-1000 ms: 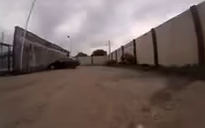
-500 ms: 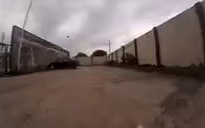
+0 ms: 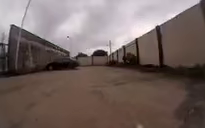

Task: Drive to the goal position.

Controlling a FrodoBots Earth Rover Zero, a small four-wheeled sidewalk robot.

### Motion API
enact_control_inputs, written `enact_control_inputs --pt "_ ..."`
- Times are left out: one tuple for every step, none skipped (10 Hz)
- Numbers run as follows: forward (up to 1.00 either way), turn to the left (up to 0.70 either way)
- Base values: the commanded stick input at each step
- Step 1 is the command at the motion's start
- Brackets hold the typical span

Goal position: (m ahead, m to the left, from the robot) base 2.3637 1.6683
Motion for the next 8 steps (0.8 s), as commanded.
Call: enact_control_inputs --pt "0.70 0.00" --pt "0.70 0.00" --pt "0.70 0.00" --pt "0.70 0.00" --pt "0.70 0.00" --pt "0.70 0.00" --pt "0.70 0.00" --pt "0.70 0.00"
